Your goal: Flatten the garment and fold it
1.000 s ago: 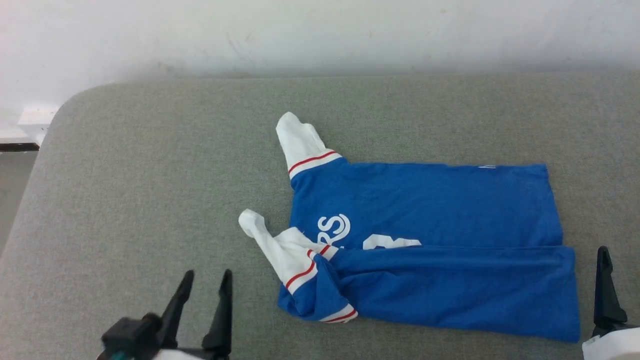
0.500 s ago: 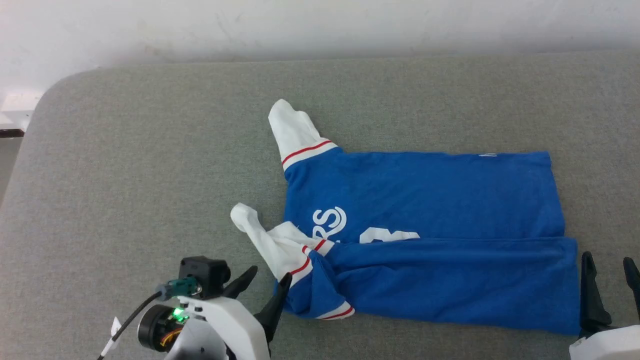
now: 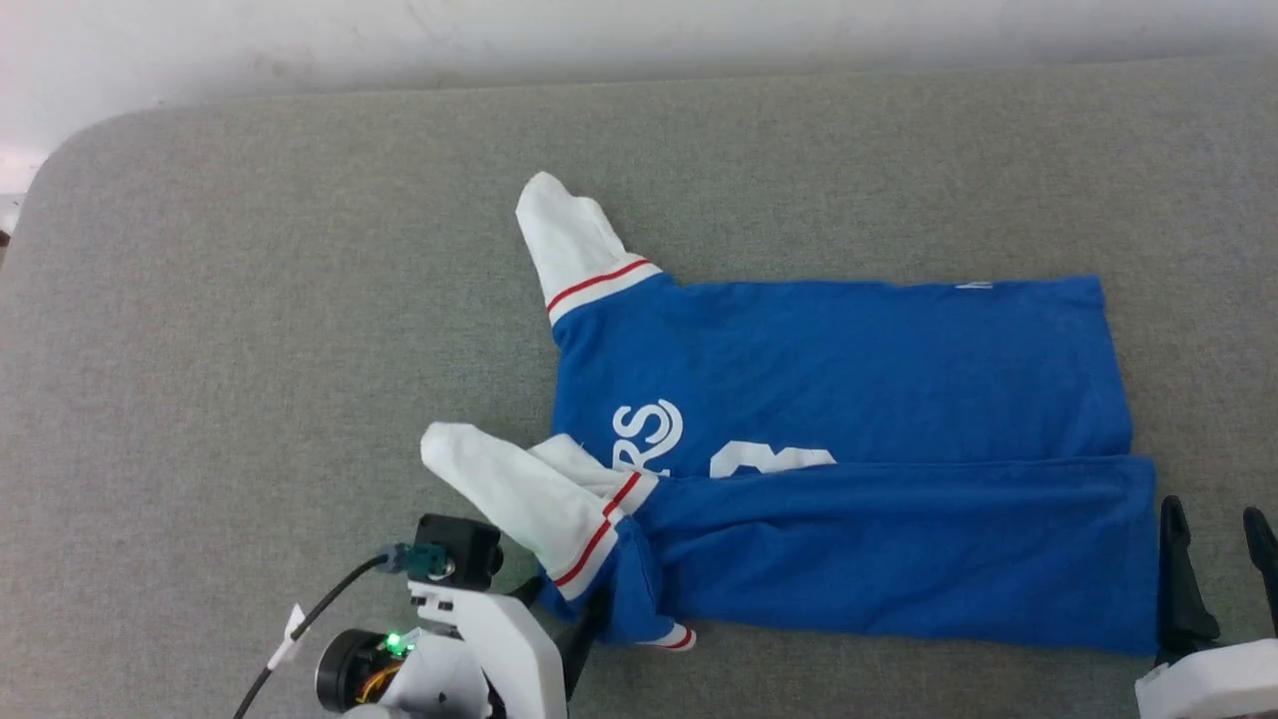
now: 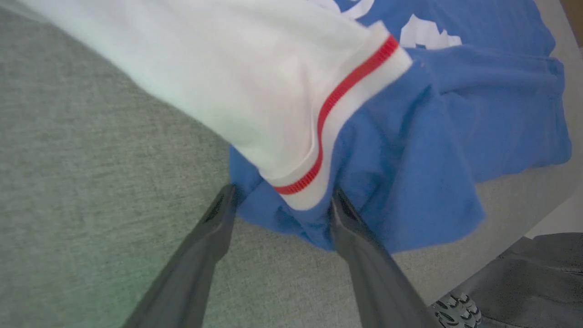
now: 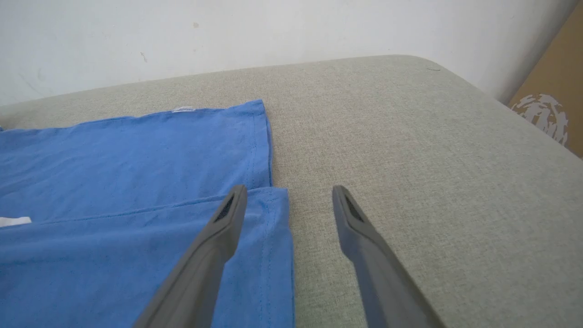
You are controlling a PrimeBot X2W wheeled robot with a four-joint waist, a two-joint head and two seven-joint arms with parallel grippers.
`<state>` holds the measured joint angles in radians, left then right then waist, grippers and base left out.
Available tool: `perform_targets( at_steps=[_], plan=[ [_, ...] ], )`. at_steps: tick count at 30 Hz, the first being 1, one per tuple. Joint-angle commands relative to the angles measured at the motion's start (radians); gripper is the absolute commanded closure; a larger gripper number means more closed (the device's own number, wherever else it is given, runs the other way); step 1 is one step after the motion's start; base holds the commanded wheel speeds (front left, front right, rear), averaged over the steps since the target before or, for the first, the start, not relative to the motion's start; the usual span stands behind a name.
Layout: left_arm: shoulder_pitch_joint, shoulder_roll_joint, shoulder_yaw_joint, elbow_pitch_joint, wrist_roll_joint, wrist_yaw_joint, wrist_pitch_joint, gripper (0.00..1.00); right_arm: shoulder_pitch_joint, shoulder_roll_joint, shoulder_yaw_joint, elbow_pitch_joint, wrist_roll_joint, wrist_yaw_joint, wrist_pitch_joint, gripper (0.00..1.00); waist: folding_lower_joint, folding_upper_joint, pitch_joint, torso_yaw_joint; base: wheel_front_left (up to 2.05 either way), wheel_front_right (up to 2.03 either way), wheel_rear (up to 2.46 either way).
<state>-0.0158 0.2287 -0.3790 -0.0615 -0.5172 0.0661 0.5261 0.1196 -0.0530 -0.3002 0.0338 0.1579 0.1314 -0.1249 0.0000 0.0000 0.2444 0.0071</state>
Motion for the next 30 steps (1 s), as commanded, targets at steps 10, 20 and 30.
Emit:
perform_targets(
  at_steps=[10, 20, 30],
  plan=[
    [-0.047, -0.013, -0.040, 0.183, -0.010, -0.023, 0.025, 1.00, -0.043, 0.003, 0.005, -0.002, -0.007, -0.001, 0.007, 0.00, 0.0000, 0.0000, 0.022, 0.000, 0.00, 0.00, 0.00],
    [-0.055, -0.017, 0.029, 0.204, -0.056, -0.033, -0.084, 1.00, -0.044, 0.003, -0.002, -0.036, -0.035, -0.001, 0.044, 0.00, 0.0000, 0.0000, 0.024, -0.001, 0.00, 0.00, 0.00],
    [0.010, 0.018, 0.099, 0.088, -0.066, 0.010, -0.149, 1.00, 0.018, 0.003, 0.004, -0.096, -0.030, -0.001, 0.415, 0.00, 0.0000, 0.0000, 0.030, -0.003, 0.00, 0.00, 0.00]
  ],
)
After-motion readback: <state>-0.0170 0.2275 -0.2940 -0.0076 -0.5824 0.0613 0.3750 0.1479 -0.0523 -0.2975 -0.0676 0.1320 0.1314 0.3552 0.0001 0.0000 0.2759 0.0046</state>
